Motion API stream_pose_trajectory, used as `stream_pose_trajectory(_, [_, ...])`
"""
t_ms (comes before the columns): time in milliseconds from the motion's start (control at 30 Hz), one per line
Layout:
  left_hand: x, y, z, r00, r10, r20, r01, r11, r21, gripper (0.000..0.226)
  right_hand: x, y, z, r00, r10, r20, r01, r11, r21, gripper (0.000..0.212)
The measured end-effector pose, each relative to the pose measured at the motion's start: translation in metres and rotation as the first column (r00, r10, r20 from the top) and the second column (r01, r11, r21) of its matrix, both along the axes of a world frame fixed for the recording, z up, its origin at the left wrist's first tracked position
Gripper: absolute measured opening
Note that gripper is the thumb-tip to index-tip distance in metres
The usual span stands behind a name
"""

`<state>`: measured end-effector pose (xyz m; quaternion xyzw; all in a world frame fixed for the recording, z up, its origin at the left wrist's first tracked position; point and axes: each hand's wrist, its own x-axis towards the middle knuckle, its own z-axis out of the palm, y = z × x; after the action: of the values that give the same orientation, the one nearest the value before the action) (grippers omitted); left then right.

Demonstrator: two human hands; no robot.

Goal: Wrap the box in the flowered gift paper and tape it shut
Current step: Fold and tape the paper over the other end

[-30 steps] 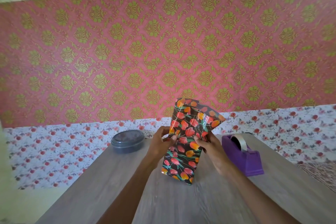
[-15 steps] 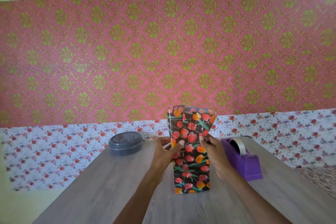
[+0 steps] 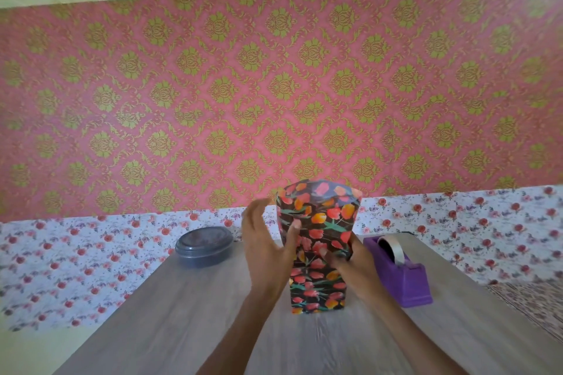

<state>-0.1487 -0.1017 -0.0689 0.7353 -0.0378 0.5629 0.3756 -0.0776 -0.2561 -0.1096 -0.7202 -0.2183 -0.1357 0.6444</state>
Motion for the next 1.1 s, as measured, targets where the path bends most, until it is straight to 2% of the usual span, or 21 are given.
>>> stream_pose_trajectory(33, [0.002,-0.001,0.011,0.996,0.067,0.056,-0.077,0.978,0.195,0.045,0.000,-0.001,-0.001,1.000,0.003,0.009,-0.003,1.000,-0.003,0.054])
stream_pose_trajectory(67, [0.003,-0.005,0.022,0.991,0.106,0.078,-0.128,0.913,0.387,0.035,-0.002,-0.001,-0.001,1.000,-0.001,0.016,0.001,1.000,-0.004,0.056])
stream_pose_trajectory(133, [0.008,-0.016,0.039,0.985,0.171,0.026,-0.147,0.752,0.643,0.036,-0.003,-0.002,-0.002,0.999,-0.016,0.029,0.016,1.000,-0.005,0.053])
stream_pose_trajectory(200, [0.010,-0.034,0.050,0.971,0.235,-0.053,-0.119,0.661,0.741,0.046,-0.005,-0.002,-0.004,0.998,-0.033,0.047,0.034,0.999,-0.019,0.043])
stream_pose_trajectory(267, [0.011,-0.051,0.059,0.951,0.284,-0.118,-0.097,0.639,0.763,0.050,-0.007,-0.003,-0.006,0.996,-0.065,0.066,0.068,0.997,-0.047,0.039])
stream_pose_trajectory(367, [0.015,-0.069,0.076,0.909,0.288,-0.301,0.016,0.699,0.715,0.034,-0.012,-0.006,-0.009,0.994,-0.082,0.077,0.086,0.995,-0.047,0.039])
stream_pose_trajectory(433, [0.020,-0.076,0.084,0.896,0.226,-0.381,0.077,0.768,0.636,0.032,-0.015,-0.008,-0.008,0.994,-0.081,0.068,0.084,0.995,-0.045,0.036])
stream_pose_trajectory(500, [0.027,-0.076,0.084,0.915,0.086,-0.394,0.145,0.842,0.519,0.029,-0.018,-0.011,-0.006,0.995,-0.072,0.066,0.075,0.996,-0.045,0.038])
stream_pose_trajectory(600, [0.029,-0.066,0.078,0.926,-0.011,-0.376,0.209,0.846,0.490,0.022,-0.018,-0.014,-0.003,0.996,-0.065,0.069,0.068,0.996,-0.052,0.046])
stream_pose_trajectory(667, [0.024,-0.056,0.078,0.947,0.008,-0.322,0.176,0.825,0.537,0.026,-0.018,-0.015,-0.004,0.997,-0.063,0.051,0.065,0.997,-0.042,0.047])
stream_pose_trajectory(733, [0.016,-0.046,0.083,0.983,0.048,-0.177,0.068,0.803,0.592,0.038,-0.017,-0.016,-0.005,0.997,-0.069,0.028,0.070,0.997,-0.038,0.048])
stream_pose_trajectory(767, [0.010,-0.040,0.084,0.992,0.083,-0.092,-0.010,0.791,0.611,0.038,-0.017,-0.016,-0.004,0.997,-0.068,0.022,0.069,0.997,-0.044,0.047])
stream_pose_trajectory(833, [-0.001,-0.030,0.081,0.991,0.126,0.037,-0.123,0.799,0.588,0.023,-0.016,-0.016,-0.002,0.999,-0.049,0.014,0.050,0.998,-0.040,0.045])
stream_pose_trajectory(867, [-0.006,-0.025,0.075,0.991,0.121,0.050,-0.128,0.828,0.547,0.021,-0.015,-0.016,-0.001,0.999,-0.036,0.005,0.036,0.999,-0.020,0.048])
stream_pose_trajectory(967, [-0.017,-0.011,0.042,0.999,0.036,-0.001,-0.034,0.947,0.319,0.047,-0.016,-0.014,0.001,1.000,-0.012,-0.019,0.012,1.000,0.021,0.059])
stream_pose_trajectory(1033, [-0.019,-0.003,0.013,0.995,-0.070,-0.072,0.077,0.993,0.092,0.067,-0.016,-0.012,0.002,0.999,-0.010,-0.034,0.011,0.999,0.045,0.051])
stream_pose_trajectory(1100, [-0.017,0.001,-0.012,0.959,-0.210,-0.191,0.183,0.971,-0.151,0.085,-0.016,-0.009,0.004,0.998,-0.015,-0.056,0.019,0.997,0.069,0.040])
